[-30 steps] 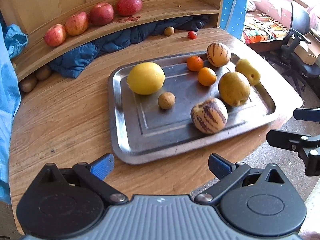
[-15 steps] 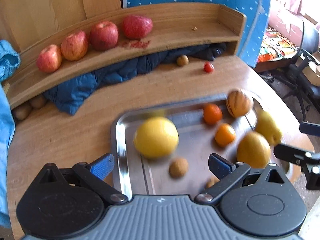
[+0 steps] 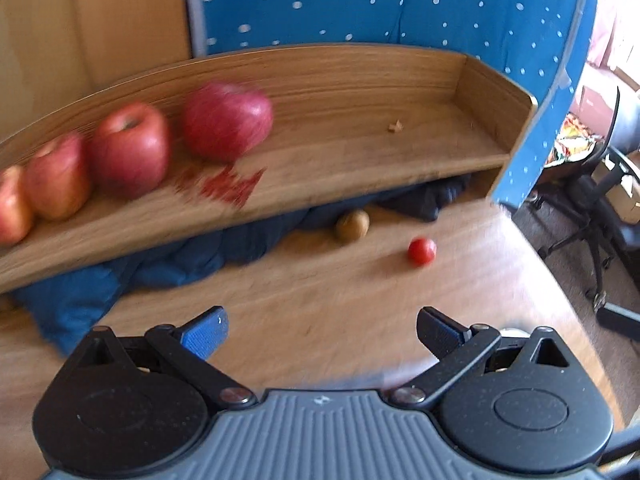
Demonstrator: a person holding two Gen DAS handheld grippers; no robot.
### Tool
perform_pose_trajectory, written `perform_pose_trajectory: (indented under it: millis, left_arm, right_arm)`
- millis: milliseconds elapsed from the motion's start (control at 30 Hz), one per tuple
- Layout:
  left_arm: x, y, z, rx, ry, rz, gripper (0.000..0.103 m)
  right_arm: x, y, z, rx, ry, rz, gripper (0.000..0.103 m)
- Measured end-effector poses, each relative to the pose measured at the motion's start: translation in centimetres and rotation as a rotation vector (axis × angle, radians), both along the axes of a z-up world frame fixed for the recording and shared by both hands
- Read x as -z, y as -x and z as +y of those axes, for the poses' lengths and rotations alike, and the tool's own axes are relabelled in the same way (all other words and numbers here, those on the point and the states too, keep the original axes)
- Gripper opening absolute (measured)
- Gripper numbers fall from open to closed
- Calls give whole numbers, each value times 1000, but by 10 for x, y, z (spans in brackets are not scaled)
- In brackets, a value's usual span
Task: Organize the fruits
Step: 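Grasp the small brown fruit with the left tool while the right tool grasps the red cherry tomato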
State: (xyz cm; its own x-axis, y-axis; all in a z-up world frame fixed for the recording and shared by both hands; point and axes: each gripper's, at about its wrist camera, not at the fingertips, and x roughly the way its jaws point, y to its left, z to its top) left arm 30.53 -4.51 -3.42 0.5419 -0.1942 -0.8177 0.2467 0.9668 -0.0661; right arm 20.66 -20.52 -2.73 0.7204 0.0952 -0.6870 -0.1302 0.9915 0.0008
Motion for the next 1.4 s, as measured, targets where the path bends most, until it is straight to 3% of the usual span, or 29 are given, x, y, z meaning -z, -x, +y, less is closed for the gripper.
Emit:
perform_pose_trajectory:
  millis: [333,633,767,1033,1400]
  left_arm:
    - [34,-51,-30,71,23,-4,102]
    - [48,-71,-39,105,28,-17,86]
    - [52,-81,-37,84,83,10,77]
    - [57,-89,-28,39,122,12,66]
    - [59,-91,-22,17,121,-4,32]
  right_arm:
    - [16,-53,-9,-42,-17,28,99]
    - [34,-88,5,-81,17,74,86]
    - [37,-101,11,-87,31,69,80]
    - [46,-122,24,-140,63,93,58]
    - [51,-133,32,-178,64,104,29]
